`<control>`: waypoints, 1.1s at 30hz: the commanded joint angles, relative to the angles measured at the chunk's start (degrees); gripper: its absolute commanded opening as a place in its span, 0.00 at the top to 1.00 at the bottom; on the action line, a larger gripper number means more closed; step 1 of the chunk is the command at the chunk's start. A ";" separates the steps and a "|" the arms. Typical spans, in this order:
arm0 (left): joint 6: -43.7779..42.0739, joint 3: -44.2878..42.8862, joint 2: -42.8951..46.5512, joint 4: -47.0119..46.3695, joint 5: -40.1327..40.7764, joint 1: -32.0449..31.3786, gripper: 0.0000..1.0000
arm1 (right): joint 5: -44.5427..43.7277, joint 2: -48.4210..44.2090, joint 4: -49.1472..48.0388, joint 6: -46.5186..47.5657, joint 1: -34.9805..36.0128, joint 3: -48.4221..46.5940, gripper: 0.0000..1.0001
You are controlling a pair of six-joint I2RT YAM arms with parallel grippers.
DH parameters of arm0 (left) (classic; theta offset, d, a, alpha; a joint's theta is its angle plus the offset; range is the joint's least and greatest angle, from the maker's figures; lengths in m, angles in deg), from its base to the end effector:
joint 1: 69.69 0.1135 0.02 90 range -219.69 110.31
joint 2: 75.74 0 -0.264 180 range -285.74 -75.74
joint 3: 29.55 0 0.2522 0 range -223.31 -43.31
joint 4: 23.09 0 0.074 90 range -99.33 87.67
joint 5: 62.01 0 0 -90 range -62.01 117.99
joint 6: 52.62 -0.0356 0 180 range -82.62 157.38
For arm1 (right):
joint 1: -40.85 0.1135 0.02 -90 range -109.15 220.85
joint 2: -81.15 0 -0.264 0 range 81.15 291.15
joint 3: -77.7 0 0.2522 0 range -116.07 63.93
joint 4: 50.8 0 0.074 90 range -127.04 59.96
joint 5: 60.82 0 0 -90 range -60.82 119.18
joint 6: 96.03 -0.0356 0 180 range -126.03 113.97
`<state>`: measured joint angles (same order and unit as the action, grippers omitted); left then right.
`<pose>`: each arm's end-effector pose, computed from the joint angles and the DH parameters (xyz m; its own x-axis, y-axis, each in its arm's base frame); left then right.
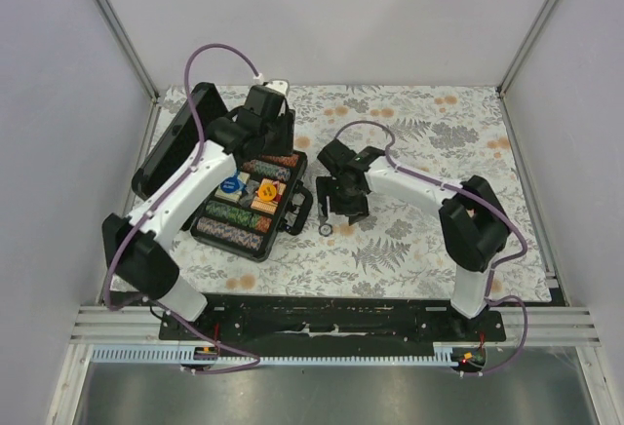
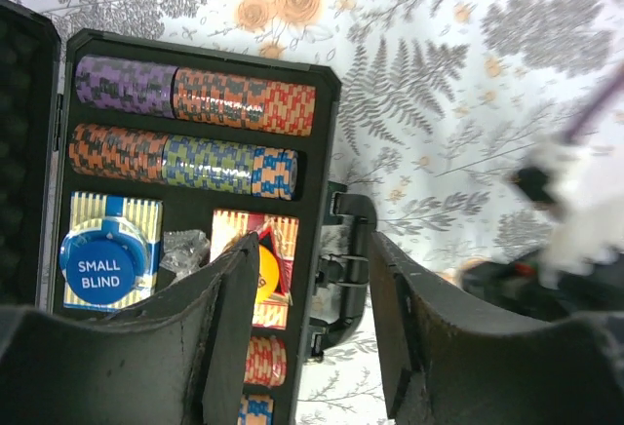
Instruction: Pack up texas hold em set
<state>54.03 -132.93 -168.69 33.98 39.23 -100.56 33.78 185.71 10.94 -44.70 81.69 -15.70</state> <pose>0.3095 -0.1769 0.3436 -0.7092 0.0965 -0.6984 0.1933 0.9792 -0.0609 0.2750 0.2415 0.2156 -0.9830 -0.0265 -0.1817 -0.0710 0.9673 0.2436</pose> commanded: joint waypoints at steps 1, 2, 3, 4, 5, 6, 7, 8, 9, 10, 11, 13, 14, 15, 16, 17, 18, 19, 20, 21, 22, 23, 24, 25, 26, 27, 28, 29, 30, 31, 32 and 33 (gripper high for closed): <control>5.59 4.89 8.21 -4.55 -1.14 0.29 0.44 | -5.66 4.33 2.20 3.08 3.36 -5.26 0.19; 6.03 6.03 9.87 -4.81 -1.14 0.29 0.44 | -5.74 5.47 2.37 3.17 3.80 -5.88 0.19; 6.47 7.08 11.11 -5.16 -1.31 0.29 0.43 | -5.83 6.27 2.37 3.08 4.42 -6.58 0.19; 6.82 8.31 12.34 -5.51 -1.57 0.29 0.43 | -5.83 7.23 2.37 3.17 4.95 -7.19 0.19; 7.08 9.20 13.31 -5.78 -2.01 0.29 0.43 | -6.09 8.11 2.55 3.08 5.47 -7.81 0.19; 7.52 9.99 14.19 -5.95 -2.36 0.29 0.43 | -6.53 9.17 2.90 2.91 5.91 -8.86 0.19; 7.79 10.78 14.89 -5.96 -2.46 0.29 0.43 | -6.97 9.96 3.34 2.90 6.27 -9.39 0.19; 7.96 11.31 15.33 -5.96 -2.63 0.29 0.43 | -7.23 11.01 3.60 2.73 6.62 -10.27 0.20; 8.23 12.01 15.95 -5.96 -2.72 0.29 0.42 | -7.76 11.81 3.95 2.55 6.88 -10.71 0.20; 8.32 12.54 16.39 -6.13 -2.72 0.29 0.43 | -8.20 12.60 4.04 2.38 7.23 -11.15 0.21; 8.58 13.07 16.74 -6.13 -2.81 0.29 0.42 | -8.64 13.13 3.96 2.20 7.41 -11.42 0.21; 8.76 13.77 17.18 -6.04 -3.07 0.29 0.43 | -9.43 14.27 3.96 2.03 7.76 -12.03 0.24; 8.84 14.21 17.36 -6.04 -3.33 0.29 0.42 | -10.04 14.88 3.96 2.03 7.85 -12.38 0.25; 9.11 14.39 17.45 -6.04 -3.51 0.29 0.42 | -10.22 15.33 3.87 1.85 7.85 -12.65 0.26; 9.19 14.74 17.80 -6.13 -3.60 0.29 0.42 | -10.57 15.77 3.96 1.85 7.85 -12.91 0.28; 9.37 15.00 17.97 -6.13 -3.51 0.29 0.42 | -10.75 16.12 3.87 1.68 7.85 -13.00 0.29; 9.46 15.27 18.15 -6.22 -3.51 0.29 0.43 | -11.19 16.38 3.69 1.59 7.85 -13.17 0.30; 9.37 15.53 18.24 -6.31 -3.51 0.29 0.43 | -11.71 16.73 3.43 1.59 7.85 -13.18 0.31; 9.55 15.79 18.50 -6.31 -3.60 0.29 0.43 | -12.16 17.08 3.43 1.59 7.85 -13.26 0.31; 9.46 15.97 18.59 -6.39 -3.42 0.29 0.43 | -12.68 17.35 3.34 1.67 7.85 -13.53 0.32; 9.46 16.06 18.77 -6.40 -3.42 0.20 0.43 | -13.03 17.70 3.08 1.59 7.85 -13.44 0.33; 9.46 16.15 18.85 -6.40 -3.42 0.29 0.42 | -13.30 18.05 3.08 1.67 7.76 -13.70 0.33; 9.55 16.23 18.85 -6.40 -3.51 0.29 0.42 | -13.56 18.40 3.08 1.76 7.76 -13.79 0.34; 9.55 16.24 18.94 -6.40 -3.51 0.29 0.43 | -13.91 18.67 2.99 1.67 7.85 -13.88 0.34; 9.55 16.32 19.12 -6.40 -3.51 0.29 0.42 | -13.92 19.11 2.82 1.76 7.85 -13.88 0.34; 9.46 16.32 19.12 -6.40 -3.42 0.20 0.42 | -14.00 19.28 2.64 1.67 7.85 -13.88 0.35; 9.46 16.24 19.12 -6.40 -3.51 0.29 0.42 | -14.18 19.55 2.55 1.76 7.94 -13.88 0.36; 9.46 16.32 19.21 -6.40 -3.51 0.29 0.42 | -14.09 19.72 2.64 1.85 7.94 -13.88 0.37; 9.37 16.32 19.21 -6.48 -3.60 0.29 0.42 | -13.75 19.99 2.55 1.76 7.85 -13.97 0.39; 9.46 16.32 19.29 -6.40 -3.69 0.29 0.42 | -13.39 20.08 2.55 1.59 7.85 -13.88 0.41; 9.46 16.32 19.47 -6.40 -3.86 0.29 0.42 | -13.04 20.08 2.55 1.41 7.85 -13.71 0.44; 9.37 16.50 19.56 -6.40 -3.95 0.29 0.42 | -12.69 19.90 2.55 1.24 7.94 -13.53 0.47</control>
<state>61.92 -116.74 -150.98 29.50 36.35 -100.52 22.81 203.48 14.42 -42.65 89.48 -28.60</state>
